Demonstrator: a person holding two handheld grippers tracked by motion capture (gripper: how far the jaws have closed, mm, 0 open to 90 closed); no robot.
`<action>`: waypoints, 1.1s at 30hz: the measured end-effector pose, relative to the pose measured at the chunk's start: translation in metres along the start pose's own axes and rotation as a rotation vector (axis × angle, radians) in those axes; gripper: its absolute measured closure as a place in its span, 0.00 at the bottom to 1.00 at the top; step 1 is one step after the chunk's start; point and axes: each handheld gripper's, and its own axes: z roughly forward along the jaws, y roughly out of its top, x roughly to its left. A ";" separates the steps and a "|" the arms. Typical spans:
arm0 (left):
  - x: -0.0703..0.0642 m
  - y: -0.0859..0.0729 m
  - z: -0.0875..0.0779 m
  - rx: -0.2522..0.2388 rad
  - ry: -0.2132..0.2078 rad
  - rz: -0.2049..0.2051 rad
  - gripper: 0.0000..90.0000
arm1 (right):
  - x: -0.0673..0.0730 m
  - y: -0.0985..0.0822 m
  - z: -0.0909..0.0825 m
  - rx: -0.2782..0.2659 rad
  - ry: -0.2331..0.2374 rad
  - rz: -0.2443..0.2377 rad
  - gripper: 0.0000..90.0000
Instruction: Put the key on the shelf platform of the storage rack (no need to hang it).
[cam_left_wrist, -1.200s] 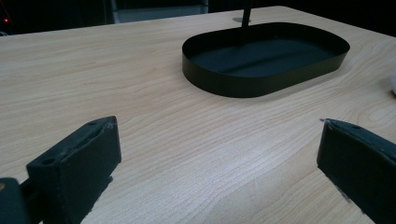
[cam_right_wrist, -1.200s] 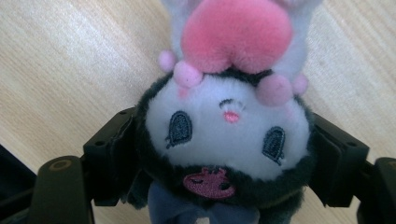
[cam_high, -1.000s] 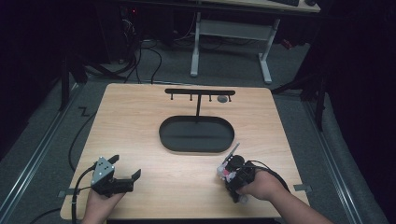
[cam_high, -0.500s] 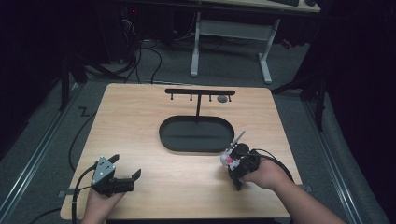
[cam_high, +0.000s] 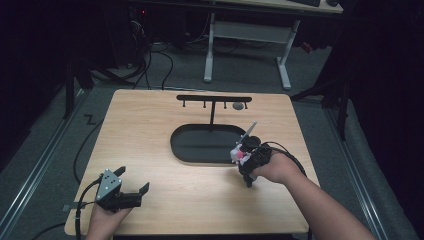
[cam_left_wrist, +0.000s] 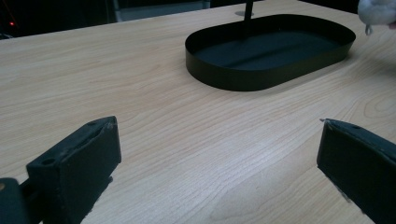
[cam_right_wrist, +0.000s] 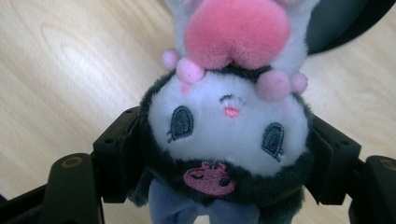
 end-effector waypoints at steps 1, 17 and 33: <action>0.000 0.000 -0.001 0.004 0.003 0.003 0.00 | 0.000 0.004 -0.001 0.003 0.000 0.016 0.29; 0.000 -0.001 -0.004 0.008 0.003 0.017 0.00 | -0.013 0.047 -0.006 -0.010 -0.043 0.007 0.29; 0.004 -0.001 -0.002 0.017 -0.014 0.007 0.01 | -0.019 0.089 0.013 -0.043 -0.055 -0.018 0.28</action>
